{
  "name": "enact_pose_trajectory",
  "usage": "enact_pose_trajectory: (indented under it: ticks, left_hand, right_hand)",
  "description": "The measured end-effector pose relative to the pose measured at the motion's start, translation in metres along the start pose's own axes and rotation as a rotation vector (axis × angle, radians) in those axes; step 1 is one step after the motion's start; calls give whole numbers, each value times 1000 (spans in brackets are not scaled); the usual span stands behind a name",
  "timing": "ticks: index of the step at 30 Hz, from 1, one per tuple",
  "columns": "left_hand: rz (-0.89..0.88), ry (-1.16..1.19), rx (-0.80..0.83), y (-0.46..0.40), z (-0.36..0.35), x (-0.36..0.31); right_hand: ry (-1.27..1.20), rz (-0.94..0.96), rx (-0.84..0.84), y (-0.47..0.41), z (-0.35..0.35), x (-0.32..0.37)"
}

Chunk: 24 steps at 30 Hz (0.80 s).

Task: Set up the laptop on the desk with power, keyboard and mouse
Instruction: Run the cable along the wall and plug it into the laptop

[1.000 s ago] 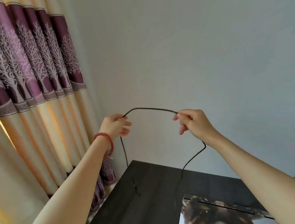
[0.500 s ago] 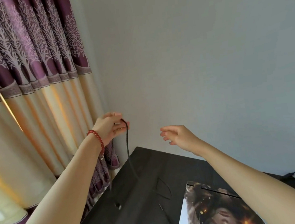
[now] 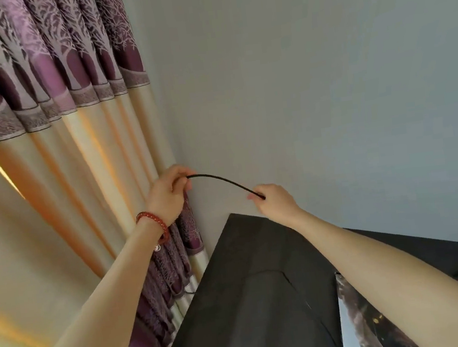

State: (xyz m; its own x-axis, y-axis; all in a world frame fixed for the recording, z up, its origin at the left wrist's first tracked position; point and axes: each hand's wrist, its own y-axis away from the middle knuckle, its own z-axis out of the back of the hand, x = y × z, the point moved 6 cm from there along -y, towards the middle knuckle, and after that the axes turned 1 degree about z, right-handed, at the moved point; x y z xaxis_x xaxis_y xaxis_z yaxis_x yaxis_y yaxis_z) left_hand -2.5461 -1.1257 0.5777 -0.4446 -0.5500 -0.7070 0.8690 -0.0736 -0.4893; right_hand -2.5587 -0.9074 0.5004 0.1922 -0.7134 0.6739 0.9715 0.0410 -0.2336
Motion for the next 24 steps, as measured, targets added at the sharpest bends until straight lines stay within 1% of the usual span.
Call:
enact_pose_trajectory:
  ticks: [2,3,4,7,9,13,15,16,17,18,19,20,21,22,24]
  left_hand:
    - [113,-36,-201,-8,13,37]
    - [170,-41,-238,-9,11,56]
    - [218,-56,-238,-9,4,73]
    - [307,-150,-167,1,-35,118]
    - [366,-207,-112,9,-62,143]
    - [471,-446,169,25,-127,179]
    - [507,-525,219,31,-149,185]
    - [480,-521,207,32,-160,184]
    - [403,-484,195,32,-171,179]
    - [284,-411,209,34,-189,170]
    - [155,-325,265,40,-210,158]
    - [34,-252,352,49,-226,143]
    - [-49,-206,481,66,-250,131]
    - [-94,-198,621,85,-271,123]
    - [-137,-230,854,125,-306,120]
  right_hand:
    - [21,-123,-46,0,-5,-34]
    - [23,-195,-69,5,-5,-55]
    - [8,-271,-75,11,-3,-75]
    - [-136,-503,-50,40,-5,-132]
    - [-117,-604,-6,64,-10,-160]
    - [7,-699,32,101,-22,-210]
    - [-7,-729,106,111,-32,-224]
    - [12,-715,162,113,-38,-228]
    - [45,-680,233,113,-43,-229]
    - [72,-636,310,115,-50,-231]
    - [105,-579,388,119,-56,-230]
    - [111,-524,435,120,-63,-223]
    - [97,-497,454,124,-68,-221]
    - [64,-484,444,126,-71,-218]
    - [-56,-502,360,132,-73,-216]
